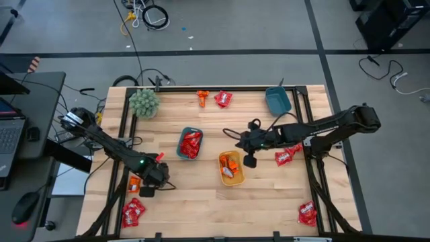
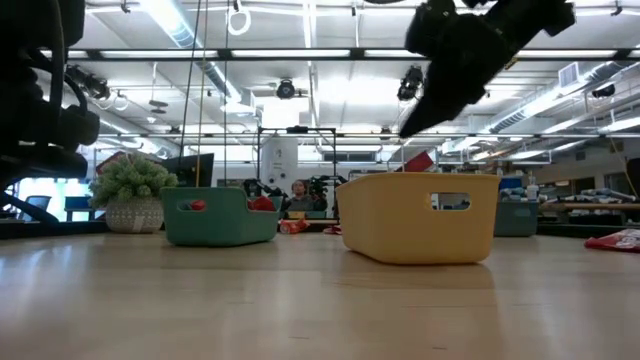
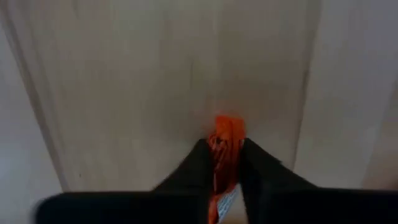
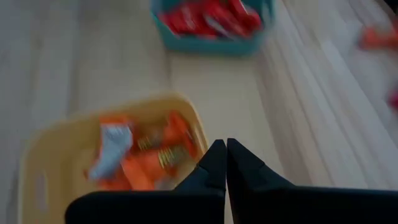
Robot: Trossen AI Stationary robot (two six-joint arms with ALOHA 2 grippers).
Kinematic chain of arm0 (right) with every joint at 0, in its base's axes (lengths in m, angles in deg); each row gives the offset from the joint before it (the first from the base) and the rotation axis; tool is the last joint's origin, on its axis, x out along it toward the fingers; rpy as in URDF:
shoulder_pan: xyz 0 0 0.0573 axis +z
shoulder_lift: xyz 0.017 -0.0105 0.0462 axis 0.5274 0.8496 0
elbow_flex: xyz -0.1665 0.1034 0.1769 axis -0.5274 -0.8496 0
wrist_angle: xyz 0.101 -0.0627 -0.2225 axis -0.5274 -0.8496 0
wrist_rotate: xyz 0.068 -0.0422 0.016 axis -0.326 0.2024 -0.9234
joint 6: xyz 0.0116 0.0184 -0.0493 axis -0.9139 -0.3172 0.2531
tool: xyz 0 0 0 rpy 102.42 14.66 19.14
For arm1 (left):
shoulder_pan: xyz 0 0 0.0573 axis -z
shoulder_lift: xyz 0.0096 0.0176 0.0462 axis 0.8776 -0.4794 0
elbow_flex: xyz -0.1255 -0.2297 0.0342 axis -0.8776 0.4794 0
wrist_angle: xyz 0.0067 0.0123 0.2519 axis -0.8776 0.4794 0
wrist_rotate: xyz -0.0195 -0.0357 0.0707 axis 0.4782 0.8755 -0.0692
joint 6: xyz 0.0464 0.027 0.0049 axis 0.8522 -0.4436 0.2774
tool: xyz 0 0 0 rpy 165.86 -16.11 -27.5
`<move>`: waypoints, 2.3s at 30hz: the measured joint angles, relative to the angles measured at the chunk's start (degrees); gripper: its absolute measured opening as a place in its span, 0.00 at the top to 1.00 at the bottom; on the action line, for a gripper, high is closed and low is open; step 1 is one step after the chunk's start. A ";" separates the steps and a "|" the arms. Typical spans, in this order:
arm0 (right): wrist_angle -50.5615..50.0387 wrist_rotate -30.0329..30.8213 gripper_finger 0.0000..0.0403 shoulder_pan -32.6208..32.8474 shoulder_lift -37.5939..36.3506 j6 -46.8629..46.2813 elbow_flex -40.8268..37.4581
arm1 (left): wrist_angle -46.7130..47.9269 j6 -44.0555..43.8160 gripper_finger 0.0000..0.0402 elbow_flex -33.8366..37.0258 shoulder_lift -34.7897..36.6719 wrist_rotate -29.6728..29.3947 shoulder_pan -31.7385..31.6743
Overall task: Sort candy
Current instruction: Put the orange candy into the yellow bin
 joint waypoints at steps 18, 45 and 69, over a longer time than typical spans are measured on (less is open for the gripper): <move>-17.33 10.25 1.00 11.86 -5.11 -17.37 -2.97 | -30.45 35.23 0.97 -13.51 -0.12 -2.23 -19.06; -16.61 12.72 1.00 12.56 -5.16 -17.28 -3.00 | -40.72 62.82 0.96 -38.65 -33.41 12.53 -26.56; -12.68 14.15 1.00 12.08 -5.16 -12.86 -3.00 | -28.12 59.43 0.78 -38.84 -27.92 6.12 -25.83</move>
